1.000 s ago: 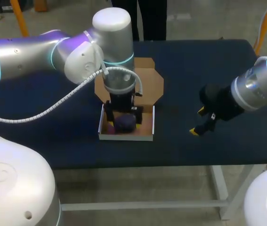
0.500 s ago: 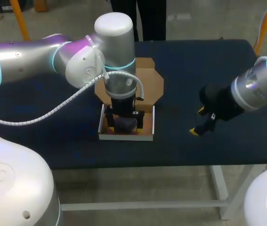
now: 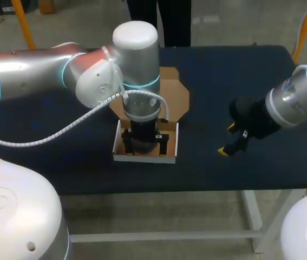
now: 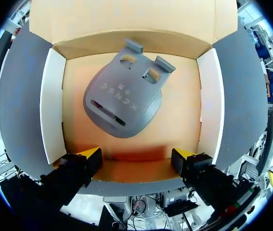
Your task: Assemble the packaging by folding the flat box into shape, placing the metal phone stand inside, and closing the box properly
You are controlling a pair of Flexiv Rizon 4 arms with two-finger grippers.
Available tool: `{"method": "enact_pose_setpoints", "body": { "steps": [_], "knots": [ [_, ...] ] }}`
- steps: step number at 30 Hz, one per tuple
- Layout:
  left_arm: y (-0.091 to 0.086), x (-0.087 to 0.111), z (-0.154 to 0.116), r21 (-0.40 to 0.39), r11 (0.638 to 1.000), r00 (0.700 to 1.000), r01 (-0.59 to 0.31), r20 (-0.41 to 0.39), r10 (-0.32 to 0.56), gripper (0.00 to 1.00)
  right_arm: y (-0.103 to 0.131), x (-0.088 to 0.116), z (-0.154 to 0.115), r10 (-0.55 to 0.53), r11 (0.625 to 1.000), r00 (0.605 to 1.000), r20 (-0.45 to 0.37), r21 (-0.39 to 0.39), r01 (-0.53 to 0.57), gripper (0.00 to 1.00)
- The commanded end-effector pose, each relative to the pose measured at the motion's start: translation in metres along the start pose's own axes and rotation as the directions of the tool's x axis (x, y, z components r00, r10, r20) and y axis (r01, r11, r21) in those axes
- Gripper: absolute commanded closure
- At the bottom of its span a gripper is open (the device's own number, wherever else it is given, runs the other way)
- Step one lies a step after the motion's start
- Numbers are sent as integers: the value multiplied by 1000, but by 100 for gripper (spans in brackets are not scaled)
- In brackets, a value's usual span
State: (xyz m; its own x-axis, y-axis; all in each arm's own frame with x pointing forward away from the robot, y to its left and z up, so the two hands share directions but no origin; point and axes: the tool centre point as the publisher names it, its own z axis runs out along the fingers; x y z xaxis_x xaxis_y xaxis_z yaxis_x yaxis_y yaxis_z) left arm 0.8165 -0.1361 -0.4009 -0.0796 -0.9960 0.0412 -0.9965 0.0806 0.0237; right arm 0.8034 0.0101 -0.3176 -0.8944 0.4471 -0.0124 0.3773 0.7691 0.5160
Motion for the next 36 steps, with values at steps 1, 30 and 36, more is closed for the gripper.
{"method": "enact_pose_setpoints", "body": {
  "steps": [1, 30, 36],
  "knots": [
    [7, 2, 0, 1, 1000, 1000, 4, 0, -4, 0, -1, 2, 5, 0, 1000, 993, 120, 0, 0, 0],
    [44, 2, 3, 21, 996, 996, 90, -7, -90, 0, -1, 2, 5, 0, 1000, 993, 120, 0, 0, 0],
    [38, 2, -8, 81, 993, 996, 83, -27, -81, 0, -1, 2, 5, 0, 1000, 993, 120, 0, 0, 0]
  ]
}}
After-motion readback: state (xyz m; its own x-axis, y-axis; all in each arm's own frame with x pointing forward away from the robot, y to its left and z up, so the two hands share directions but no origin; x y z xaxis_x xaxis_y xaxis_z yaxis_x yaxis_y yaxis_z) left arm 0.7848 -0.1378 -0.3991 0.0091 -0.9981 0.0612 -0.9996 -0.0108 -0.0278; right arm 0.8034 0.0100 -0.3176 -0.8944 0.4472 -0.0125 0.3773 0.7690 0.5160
